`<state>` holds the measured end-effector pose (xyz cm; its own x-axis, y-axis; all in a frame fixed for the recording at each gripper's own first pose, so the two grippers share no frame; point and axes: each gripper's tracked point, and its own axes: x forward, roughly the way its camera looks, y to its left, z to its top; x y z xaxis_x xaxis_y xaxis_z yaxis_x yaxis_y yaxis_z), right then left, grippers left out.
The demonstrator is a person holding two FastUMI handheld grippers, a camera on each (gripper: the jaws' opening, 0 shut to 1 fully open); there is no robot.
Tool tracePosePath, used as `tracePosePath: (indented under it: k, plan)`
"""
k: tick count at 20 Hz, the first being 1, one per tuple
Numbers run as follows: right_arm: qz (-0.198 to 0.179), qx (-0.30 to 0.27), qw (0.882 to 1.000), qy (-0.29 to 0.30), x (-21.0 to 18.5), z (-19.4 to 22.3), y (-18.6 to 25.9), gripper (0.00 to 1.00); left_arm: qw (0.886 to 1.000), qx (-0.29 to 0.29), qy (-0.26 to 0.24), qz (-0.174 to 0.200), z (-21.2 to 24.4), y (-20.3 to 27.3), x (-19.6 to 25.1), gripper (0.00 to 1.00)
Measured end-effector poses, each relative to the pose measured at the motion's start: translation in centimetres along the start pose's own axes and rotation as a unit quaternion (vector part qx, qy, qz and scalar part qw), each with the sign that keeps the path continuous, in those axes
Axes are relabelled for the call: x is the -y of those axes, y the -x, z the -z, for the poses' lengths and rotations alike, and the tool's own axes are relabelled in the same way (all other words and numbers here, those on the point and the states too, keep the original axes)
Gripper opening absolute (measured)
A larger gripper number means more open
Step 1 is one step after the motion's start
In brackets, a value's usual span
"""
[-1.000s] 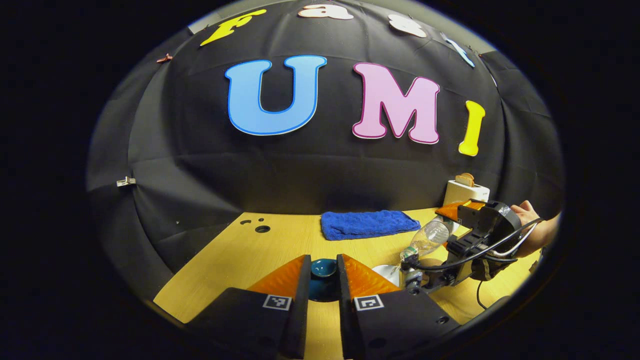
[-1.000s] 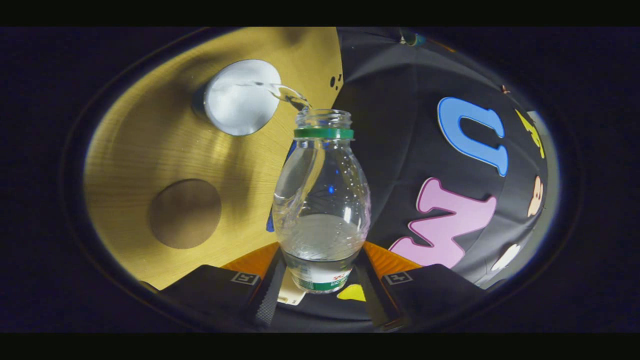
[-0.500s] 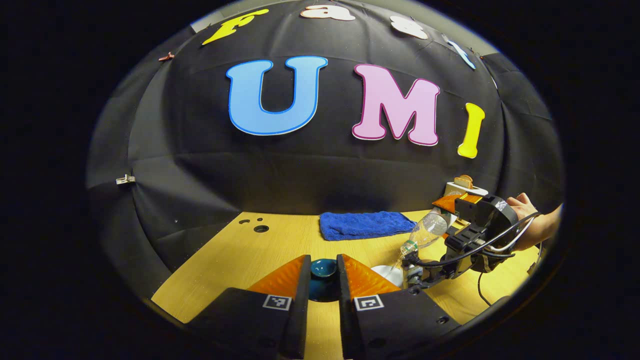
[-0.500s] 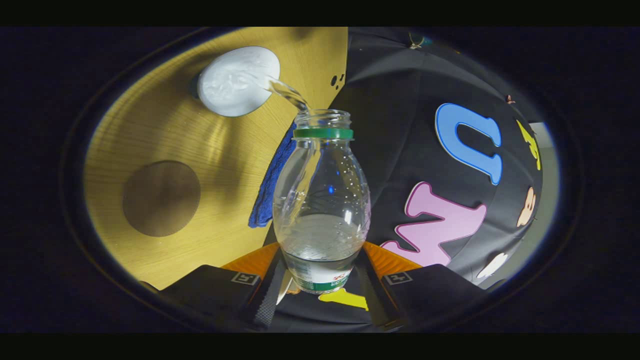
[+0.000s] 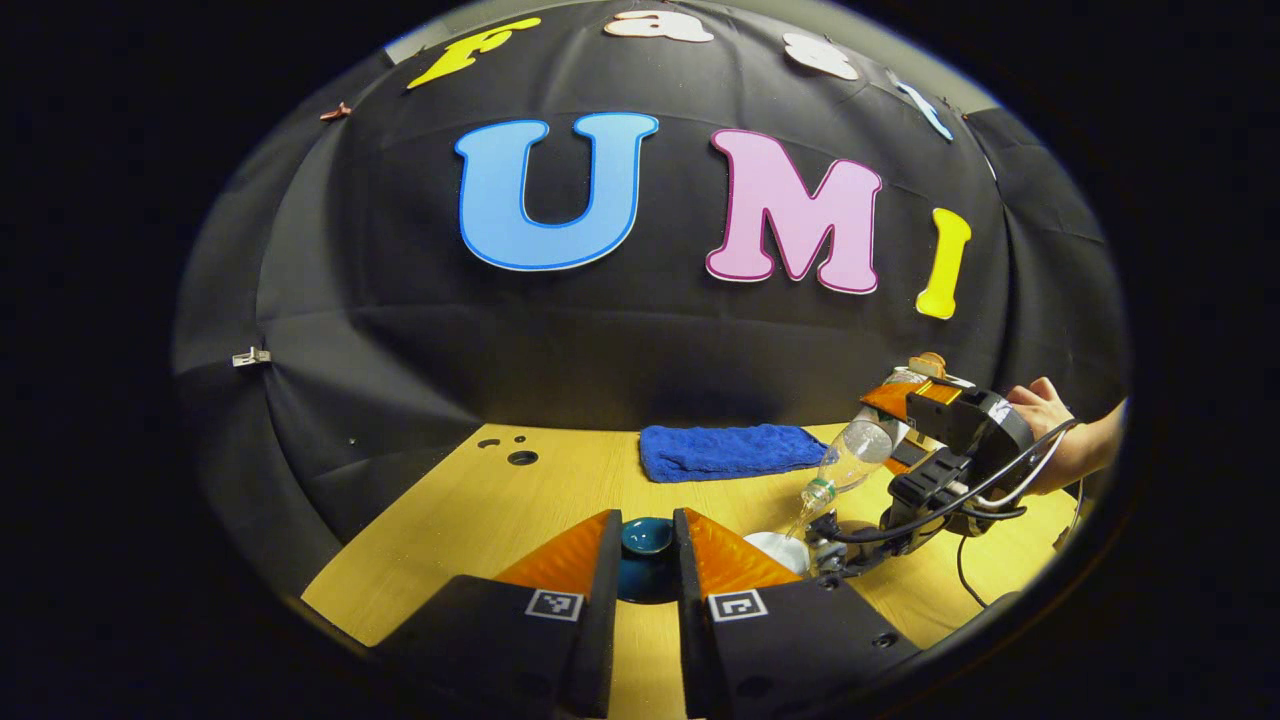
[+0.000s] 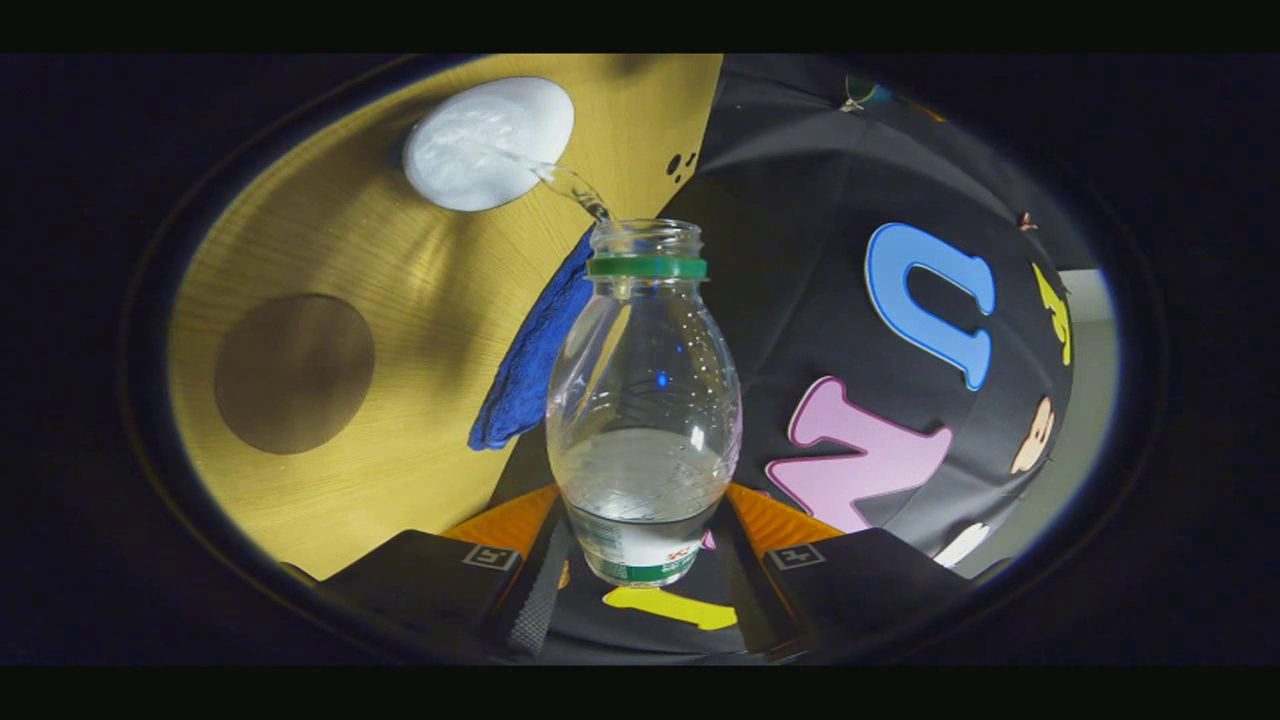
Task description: Open the teacup lid with one hand, grasp the water bottle and pour water into the teacup with the other hand; after pouring, place the water bottle on the coaster and then close the teacup lid.
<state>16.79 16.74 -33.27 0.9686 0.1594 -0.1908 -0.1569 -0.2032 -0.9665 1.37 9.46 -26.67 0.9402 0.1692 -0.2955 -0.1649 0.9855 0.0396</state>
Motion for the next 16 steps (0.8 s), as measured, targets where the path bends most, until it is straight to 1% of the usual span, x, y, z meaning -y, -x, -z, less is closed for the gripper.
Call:
tracePosePath:
  k: [5,6,7,10,11,12,16]
  plan:
    - [0.015,0.011,1.0,0.013,0.7,-0.7,-0.1,0.75,1.0,-0.001,0.007,-0.002,0.2,0.0,-0.1,0.31]
    - [0.017,0.011,1.0,0.015,0.8,-0.8,-0.2,0.74,1.0,-0.001,0.007,-0.001,0.2,0.0,-0.1,0.28]
    - [0.02,0.011,1.0,0.019,0.9,-0.9,-0.2,0.74,1.0,-0.001,0.006,-0.001,0.3,0.0,-0.1,0.31]
    - [0.037,0.015,0.999,0.035,1.6,-1.1,-0.3,0.74,1.0,0.0,0.002,0.001,0.1,0.2,-0.1,0.31]
    - [0.039,0.018,0.998,0.042,1.6,-1.2,-0.3,0.77,1.0,0.001,0.003,0.001,0.1,0.2,-0.1,0.28]
    - [0.043,0.019,0.998,0.05,1.8,-1.3,-0.3,0.75,1.0,0.001,0.004,0.001,0.1,0.2,-0.1,0.31]
    - [0.06,0.025,0.995,0.069,2.3,-1.6,-0.1,0.75,1.0,0.0,0.006,0.004,0.1,0.3,-0.1,0.31]
